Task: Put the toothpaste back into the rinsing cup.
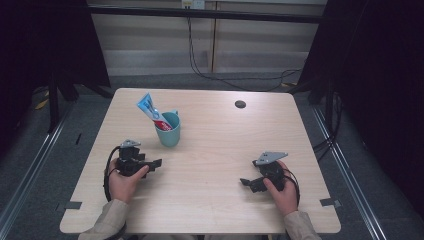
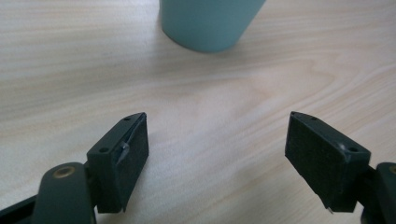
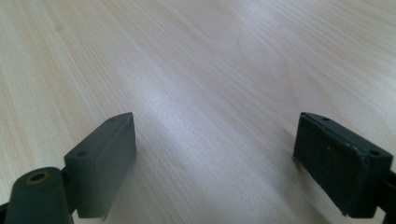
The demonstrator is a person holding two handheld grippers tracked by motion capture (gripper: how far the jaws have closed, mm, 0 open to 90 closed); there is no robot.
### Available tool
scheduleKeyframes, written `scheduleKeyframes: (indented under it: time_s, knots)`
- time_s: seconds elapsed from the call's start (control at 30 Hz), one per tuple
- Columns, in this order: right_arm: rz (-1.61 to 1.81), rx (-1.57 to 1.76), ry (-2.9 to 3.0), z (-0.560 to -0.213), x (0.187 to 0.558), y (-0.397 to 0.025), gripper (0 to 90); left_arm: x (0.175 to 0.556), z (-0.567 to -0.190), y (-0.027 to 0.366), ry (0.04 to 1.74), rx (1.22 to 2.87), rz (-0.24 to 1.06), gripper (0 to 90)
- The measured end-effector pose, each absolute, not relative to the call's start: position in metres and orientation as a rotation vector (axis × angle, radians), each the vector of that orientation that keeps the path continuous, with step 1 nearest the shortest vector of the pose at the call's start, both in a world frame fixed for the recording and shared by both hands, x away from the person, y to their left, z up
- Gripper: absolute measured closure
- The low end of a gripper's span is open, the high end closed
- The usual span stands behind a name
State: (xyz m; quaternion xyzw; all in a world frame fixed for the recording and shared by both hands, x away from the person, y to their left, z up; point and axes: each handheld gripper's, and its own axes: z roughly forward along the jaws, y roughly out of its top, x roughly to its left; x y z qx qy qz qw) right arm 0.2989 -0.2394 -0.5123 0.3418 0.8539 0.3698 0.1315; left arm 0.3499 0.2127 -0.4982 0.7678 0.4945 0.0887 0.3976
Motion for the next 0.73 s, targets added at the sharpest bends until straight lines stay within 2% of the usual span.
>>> scheduleKeyframes:
  time_s: [0.07, 0.27, 0.3, 0.73]
  knots:
    - [1.074, 0.992, 2.478, -0.512, 0.299, -0.239, 12.5, 0.347, -0.502, 0.211, 1.244, 1.964, 0.237, 21.5]
    - [1.074, 0.990, 2.478, -0.512, 0.299, -0.239, 12.5, 0.340, -0.507, 0.203, 1.133, 2.060, 0.380, 20.6]
    - [1.073, 0.990, 2.479, -0.512, 0.299, -0.239, 12.5, 0.338, -0.509, 0.200, 1.108, 2.079, 0.409, 18.0]
    - [1.074, 0.989, 2.480, -0.512, 0.299, -0.239, 12.5, 0.336, -0.510, 0.197, 1.076, 2.121, 0.440, 14.8]
